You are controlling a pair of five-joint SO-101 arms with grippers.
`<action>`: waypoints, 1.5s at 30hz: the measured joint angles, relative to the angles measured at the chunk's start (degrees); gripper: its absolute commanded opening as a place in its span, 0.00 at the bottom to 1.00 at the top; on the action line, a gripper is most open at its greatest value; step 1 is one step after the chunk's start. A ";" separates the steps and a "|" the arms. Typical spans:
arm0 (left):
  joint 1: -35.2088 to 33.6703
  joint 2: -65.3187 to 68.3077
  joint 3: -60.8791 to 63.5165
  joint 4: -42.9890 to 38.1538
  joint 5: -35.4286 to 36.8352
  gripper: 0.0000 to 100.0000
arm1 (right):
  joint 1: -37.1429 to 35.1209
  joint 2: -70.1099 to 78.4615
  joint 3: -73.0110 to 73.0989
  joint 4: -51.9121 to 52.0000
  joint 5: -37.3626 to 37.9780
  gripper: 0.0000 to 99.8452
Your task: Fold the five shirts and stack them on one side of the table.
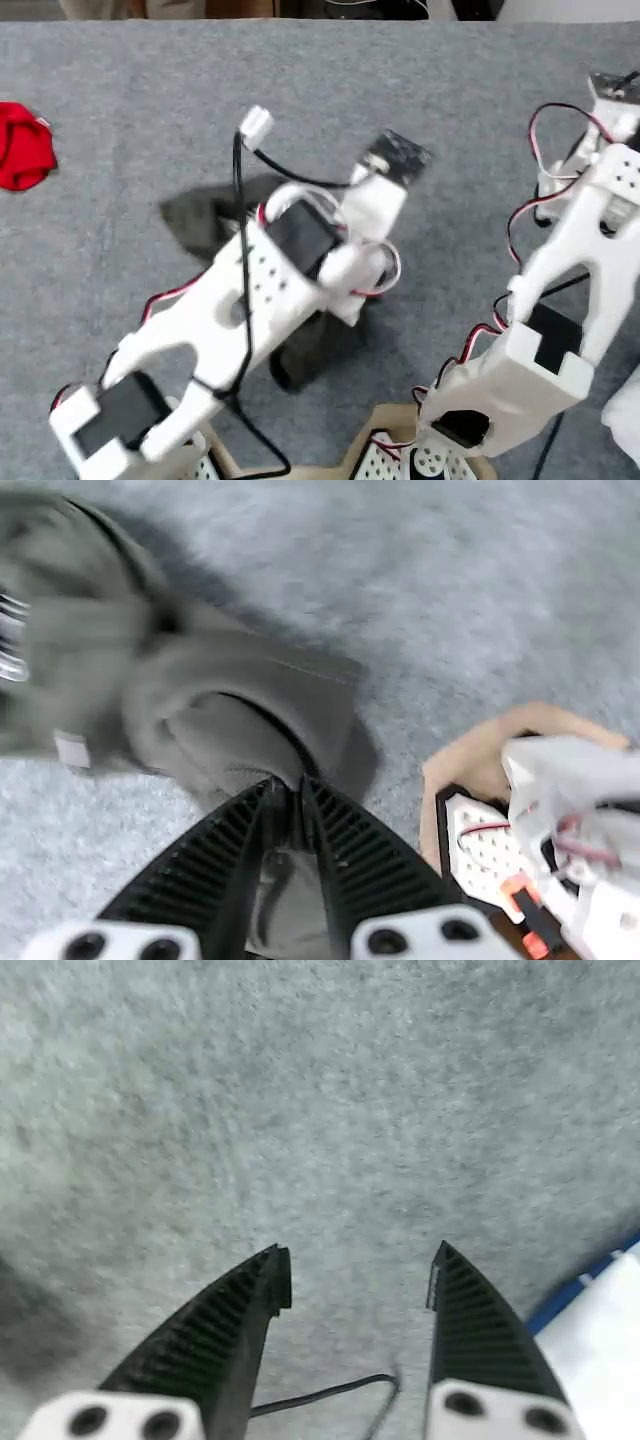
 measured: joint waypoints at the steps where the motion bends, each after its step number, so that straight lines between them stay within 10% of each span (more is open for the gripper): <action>1: -1.05 -0.62 0.09 0.00 -0.09 0.16 | 0.35 0.00 0.00 0.00 1.05 0.23; 4: -7.56 -1.93 0.09 0.00 2.02 0.33 | 0.79 -0.18 0.00 0.00 2.73 0.23; 12: -31.82 -10.11 1.58 0.00 6.68 0.32 | -5.80 -14.68 7.21 0.09 3.96 0.23; 26: -89.76 -30.42 28.22 0.00 -25.58 0.32 | -59.16 -26.64 23.21 0.18 -17.85 0.23; 36: -96.53 -31.38 42.55 -11.60 -26.55 0.31 | -67.78 -1.58 21.01 -0.18 -31.47 0.22; 45: -96.53 -31.38 43.25 -12.22 -26.64 0.31 | -63.82 20.40 6.59 -6.07 -34.11 0.00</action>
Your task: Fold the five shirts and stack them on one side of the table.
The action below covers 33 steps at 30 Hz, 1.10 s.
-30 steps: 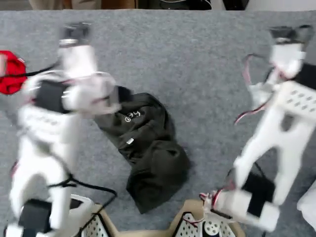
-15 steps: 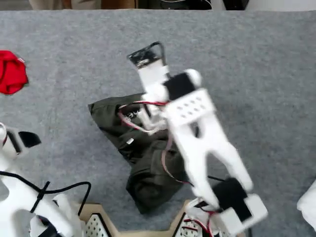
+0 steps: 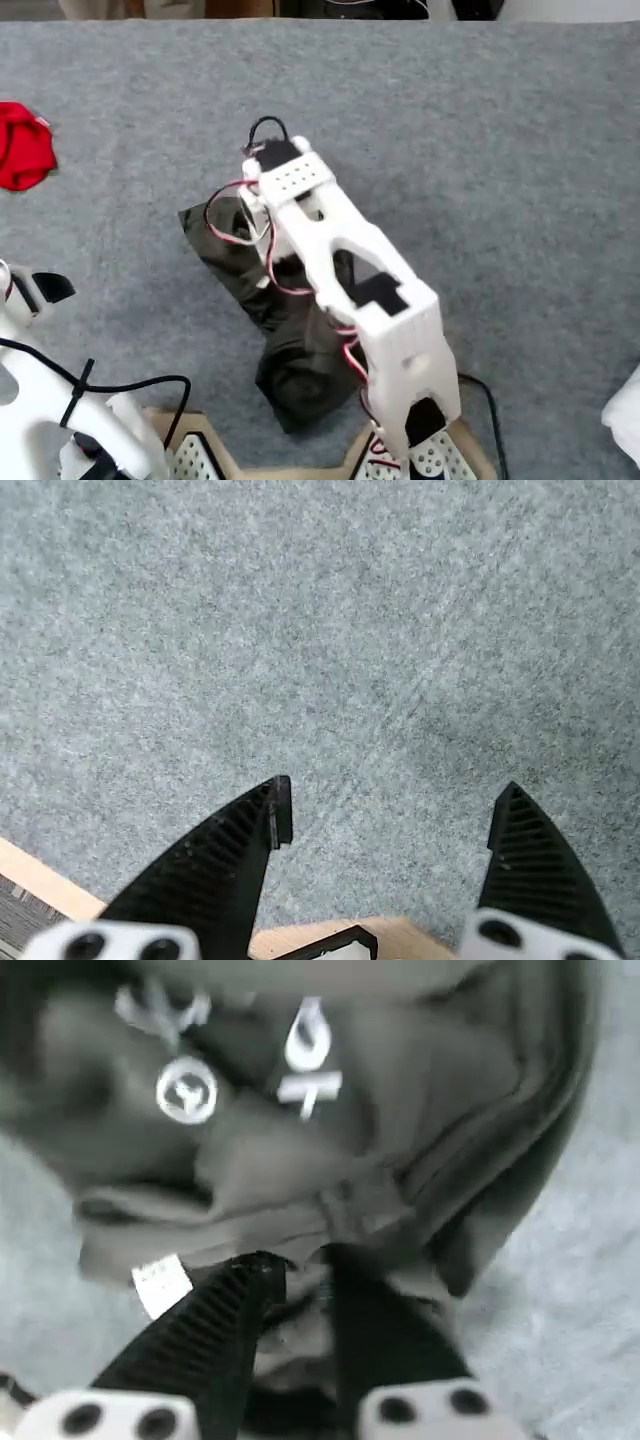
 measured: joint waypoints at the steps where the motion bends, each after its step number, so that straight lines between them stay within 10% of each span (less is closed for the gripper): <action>1: 0.00 0.00 0.00 0.00 0.00 0.31 | 0.44 0.97 -2.29 1.14 -0.09 0.00; 10: 0.00 0.00 0.00 -0.18 0.00 0.31 | -1.23 2.99 -27.69 5.80 2.46 0.01; 22: -0.97 0.00 -1.14 -0.53 -0.09 0.31 | -21.45 8.97 -44.22 3.52 19.78 0.03; 33: -2.73 -0.09 -4.31 -0.53 0.00 0.32 | -24.88 7.82 -54.15 6.51 23.21 0.55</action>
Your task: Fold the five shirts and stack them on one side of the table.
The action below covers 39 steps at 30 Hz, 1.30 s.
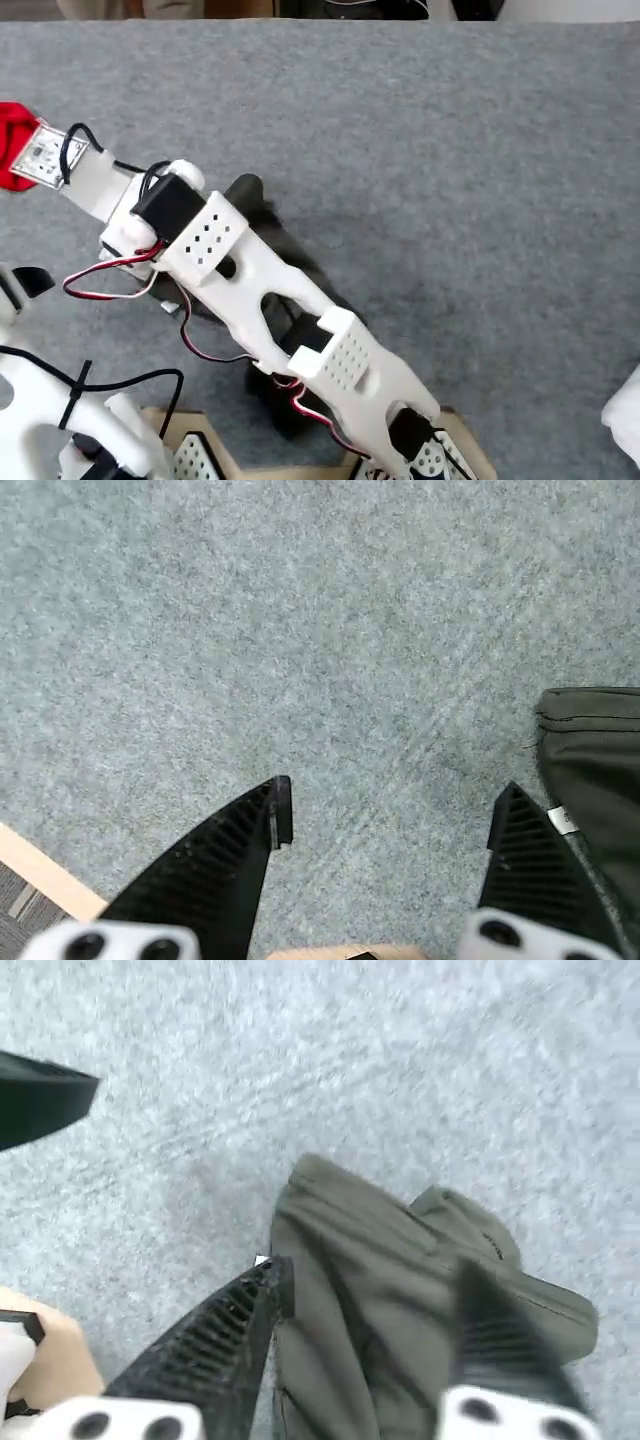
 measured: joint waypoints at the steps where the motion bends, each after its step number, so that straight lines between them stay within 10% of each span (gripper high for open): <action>1: 0.00 0.00 0.00 0.00 0.00 0.32 | 0.00 -1.05 0.00 0.00 0.00 0.54; 9: 9.85 0.00 0.00 0.00 5.71 0.32 | 7.91 -17.49 9.14 0.00 -3.34 0.39; 23: 36.84 0.00 20.13 -16.70 13.10 0.31 | 11.34 -56.00 71.74 0.00 -20.13 0.36; 39: 39.82 14.51 27.16 -23.56 16.62 0.31 | 11.34 -61.01 113.23 -24.00 -32.62 0.31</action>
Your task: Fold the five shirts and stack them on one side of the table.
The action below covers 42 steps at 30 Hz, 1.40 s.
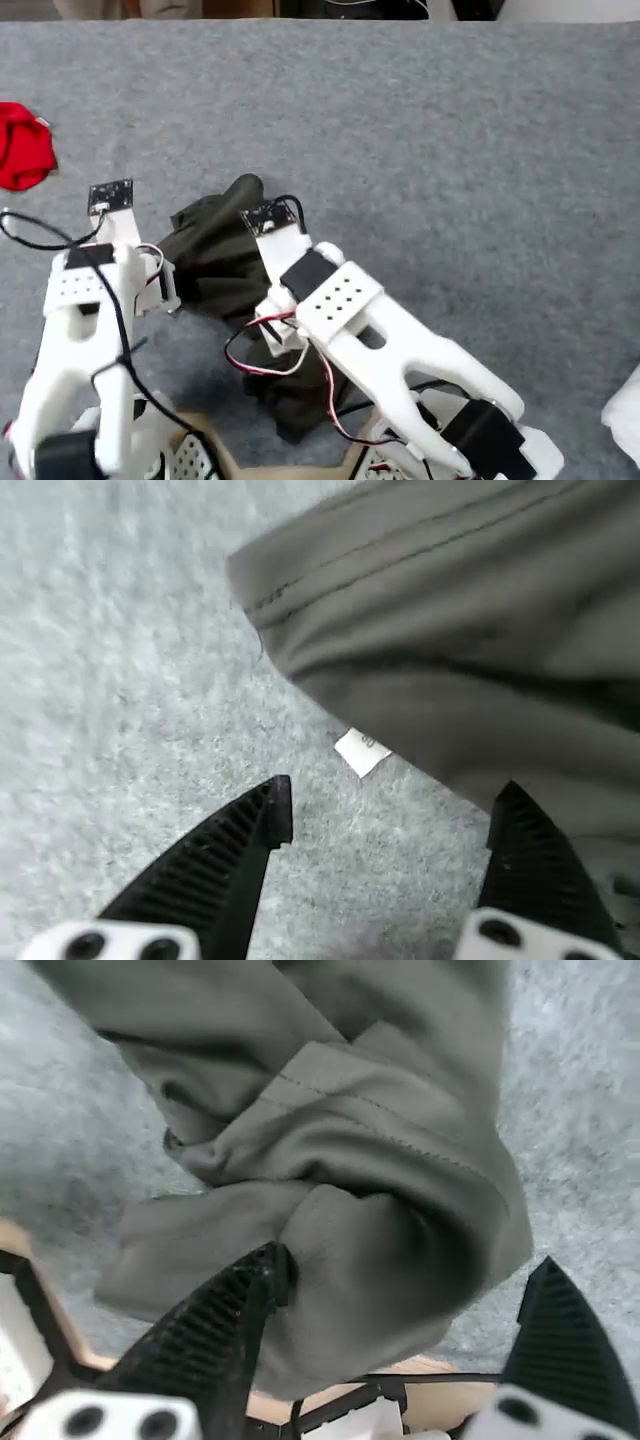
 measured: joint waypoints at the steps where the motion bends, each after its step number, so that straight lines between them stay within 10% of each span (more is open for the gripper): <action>1: 0.00 2.29 -0.97 0.00 0.62 0.31 | 0.00 0.00 0.62 -0.18 -0.09 0.27; 7: 0.00 12.40 -7.12 0.00 1.67 0.10 | 0.00 -0.18 1.05 -0.62 -0.09 0.00; 20: 0.00 16.26 -16.18 0.53 1.67 0.02 | 11.78 -0.18 -6.77 5.27 5.63 0.01; 35: 0.00 16.26 -31.47 11.16 1.76 0.02 | 34.90 -0.18 -44.92 8.70 74.73 0.01; 42: 6.59 16.35 -26.55 11.16 1.76 0.03 | 39.38 -0.18 -38.15 7.56 88.35 0.01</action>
